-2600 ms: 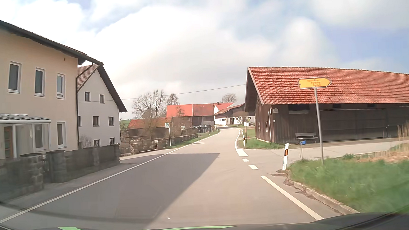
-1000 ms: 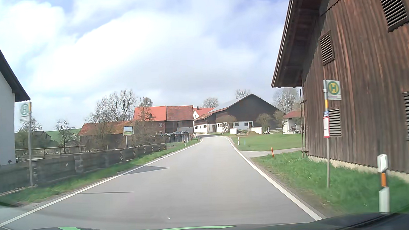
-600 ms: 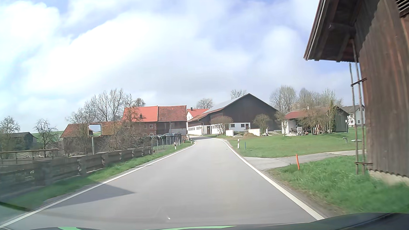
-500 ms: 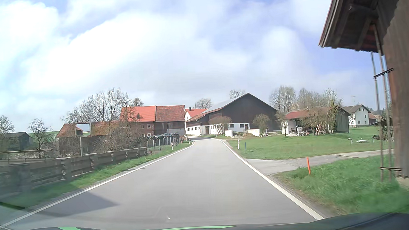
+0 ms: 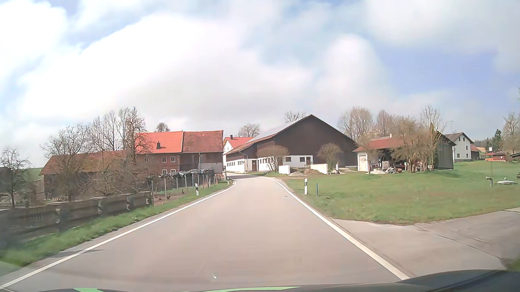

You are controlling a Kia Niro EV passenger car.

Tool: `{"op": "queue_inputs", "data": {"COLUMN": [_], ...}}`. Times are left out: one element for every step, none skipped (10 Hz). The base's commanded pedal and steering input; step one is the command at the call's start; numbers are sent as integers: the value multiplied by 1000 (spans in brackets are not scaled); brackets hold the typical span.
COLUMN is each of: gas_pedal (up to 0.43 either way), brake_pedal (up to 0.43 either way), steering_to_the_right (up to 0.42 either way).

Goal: Follow the waypoints while adhering to traffic rules and regulations

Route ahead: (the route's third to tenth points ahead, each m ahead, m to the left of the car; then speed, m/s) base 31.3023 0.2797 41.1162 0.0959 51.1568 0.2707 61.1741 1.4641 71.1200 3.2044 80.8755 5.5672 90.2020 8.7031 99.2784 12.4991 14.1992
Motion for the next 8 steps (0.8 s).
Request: {"op": "queue_inputs", "data": {"gas_pedal": [177,177,177,177,177,177,177,177], "brake_pedal": [0,0,0,0,0,0,0,0], "steering_to_the_right": [15,14,13,12,11,10,10,9]}}
